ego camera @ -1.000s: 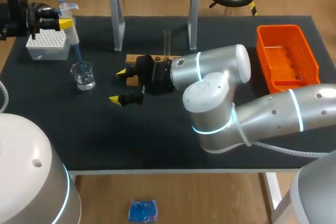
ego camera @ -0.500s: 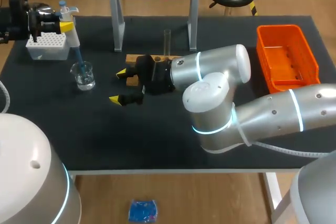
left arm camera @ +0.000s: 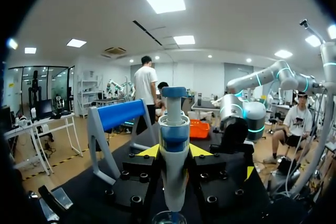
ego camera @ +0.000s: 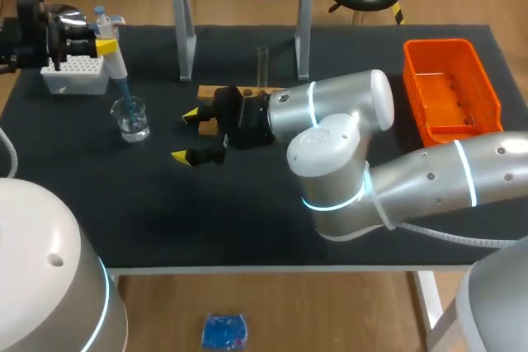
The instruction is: Invert the test tube, pick up the pipette, mount the tip to pipette, aspirate from beaker and dispense into the tube, eject the tip, return the pipette, and cap with the stopper.
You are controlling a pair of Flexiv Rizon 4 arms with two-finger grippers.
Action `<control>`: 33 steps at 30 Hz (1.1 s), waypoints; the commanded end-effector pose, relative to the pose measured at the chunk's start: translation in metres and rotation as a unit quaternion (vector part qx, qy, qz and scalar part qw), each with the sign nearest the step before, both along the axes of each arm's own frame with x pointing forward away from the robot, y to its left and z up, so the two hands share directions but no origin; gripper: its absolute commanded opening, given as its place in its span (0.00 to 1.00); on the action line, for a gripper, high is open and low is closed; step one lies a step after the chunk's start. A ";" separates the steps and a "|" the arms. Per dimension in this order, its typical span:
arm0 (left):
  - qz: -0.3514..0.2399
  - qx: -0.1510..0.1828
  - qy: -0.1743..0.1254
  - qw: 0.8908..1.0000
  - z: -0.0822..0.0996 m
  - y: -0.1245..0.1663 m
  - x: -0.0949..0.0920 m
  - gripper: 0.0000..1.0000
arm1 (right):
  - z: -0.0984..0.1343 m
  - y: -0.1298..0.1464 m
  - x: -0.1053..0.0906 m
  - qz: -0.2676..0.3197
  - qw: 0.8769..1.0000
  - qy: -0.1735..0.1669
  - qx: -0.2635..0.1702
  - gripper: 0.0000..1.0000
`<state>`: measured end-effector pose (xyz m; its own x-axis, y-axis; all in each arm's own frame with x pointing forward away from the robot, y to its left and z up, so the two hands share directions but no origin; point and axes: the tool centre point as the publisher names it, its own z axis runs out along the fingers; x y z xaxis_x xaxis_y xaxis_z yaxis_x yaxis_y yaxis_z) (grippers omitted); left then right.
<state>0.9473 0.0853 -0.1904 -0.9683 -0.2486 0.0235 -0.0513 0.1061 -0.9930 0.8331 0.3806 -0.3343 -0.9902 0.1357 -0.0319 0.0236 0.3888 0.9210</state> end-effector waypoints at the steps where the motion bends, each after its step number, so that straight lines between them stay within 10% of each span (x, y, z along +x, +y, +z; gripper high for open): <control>1: -0.003 -0.001 0.001 1.000 -0.001 0.002 0.002 0.00 | 0.001 -0.001 0.000 0.001 1.000 0.000 0.000 1.00; 16: -0.002 0.002 0.002 1.000 -0.001 0.002 0.002 0.00 | 0.001 -0.001 0.000 0.001 1.000 0.000 0.000 1.00; 33: -0.002 0.002 0.002 1.000 -0.001 0.002 0.002 0.00 | 0.158 -0.047 0.017 -0.049 0.992 -0.097 -0.068 1.00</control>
<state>0.9480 0.0863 -0.1912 -0.9681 -0.2490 0.0266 -0.0559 0.1115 -0.9922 0.8573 0.3589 -0.2174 -0.9374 0.2453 -0.2473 -0.1465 0.3666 0.9188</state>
